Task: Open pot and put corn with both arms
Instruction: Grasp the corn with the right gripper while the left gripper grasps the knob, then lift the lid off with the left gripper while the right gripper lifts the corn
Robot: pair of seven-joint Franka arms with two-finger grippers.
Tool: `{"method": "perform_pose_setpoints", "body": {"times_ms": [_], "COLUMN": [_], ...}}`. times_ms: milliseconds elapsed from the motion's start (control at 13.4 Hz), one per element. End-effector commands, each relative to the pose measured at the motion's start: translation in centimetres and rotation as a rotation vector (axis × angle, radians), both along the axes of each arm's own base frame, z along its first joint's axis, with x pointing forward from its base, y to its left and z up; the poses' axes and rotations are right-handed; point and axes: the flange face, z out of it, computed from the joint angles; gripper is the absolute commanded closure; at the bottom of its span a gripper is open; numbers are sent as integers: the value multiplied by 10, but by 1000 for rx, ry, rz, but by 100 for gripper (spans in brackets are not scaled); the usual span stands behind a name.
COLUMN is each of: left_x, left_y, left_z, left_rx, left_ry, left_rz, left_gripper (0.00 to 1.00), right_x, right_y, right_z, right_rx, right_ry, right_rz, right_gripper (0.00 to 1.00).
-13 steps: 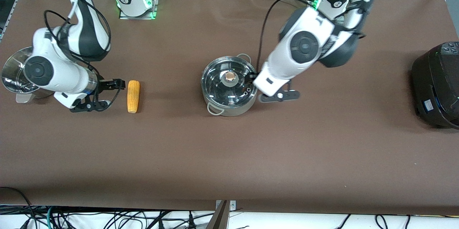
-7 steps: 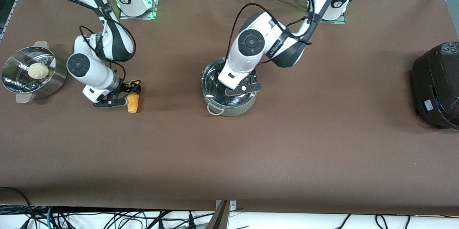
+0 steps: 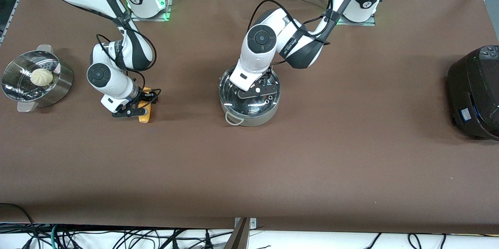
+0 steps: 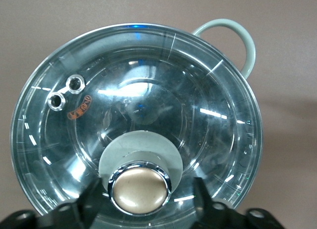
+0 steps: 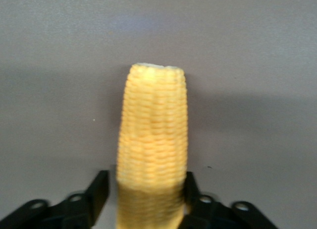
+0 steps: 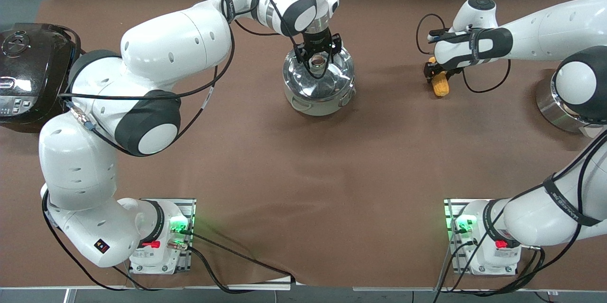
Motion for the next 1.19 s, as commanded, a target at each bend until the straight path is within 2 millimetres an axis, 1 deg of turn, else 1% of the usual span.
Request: {"method": "perform_pose_setpoints", "body": {"times_ms": [0, 75, 149, 224, 299, 448, 597, 672, 746, 821, 896, 970, 1045, 1119], "left_x": [3, 3, 4, 4, 5, 9, 10, 11, 15, 20, 20, 22, 24, 31], "left_y": [-6, -6, -5, -5, -2, 6, 17, 28, 44, 66, 78, 82, 85, 97], "left_z": [4, 5, 4, 7, 11, 34, 59, 72, 88, 103, 112, 112, 112, 109], "left_rx": [15, 14, 17, 15, 26, 23, 25, 34, 40, 45, 46, 50, 53, 60], "left_ry": [-28, -28, -29, -31, -47, -72, -67, -59, -52, -42, -28, -21, -22, -20], "left_rz": [-2, -4, -5, -5, -13, -14, -7, -3, -5, -22, -24, -22, -25, -6], "left_gripper": [61, 83, 98, 100, 100, 100, 100, 100, 100, 100, 100, 100, 100, 100], "right_x": [7, 7, 10, 17, 29, 54, 71, 75, 79, 81, 80, 79, 76, 71], "right_y": [3, 4, 5, 7, 9, 21, 34, 43, 54, 67, 87, 108, 124, 139], "right_z": [5, 6, 12, 21, 37, 80, 123, 139, 157, 176, 195, 214, 222, 224], "right_rx": [-19, -21, -20, -25, -32, -51, -55, -57, -55, -54, -38, -2, 51, 114], "right_ry": [-20, -22, -27, -14, 21, 87, 126, 143, 146, 149, 159, 161, 171, 184], "right_rz": [26, 32, 35, 35, 32, 32, 32, 40, 51, 68, 87, 100, 97, 77], "right_gripper": [98, 100, 100, 100, 100, 100, 100, 100, 100, 100, 100, 100, 100, 100]}}
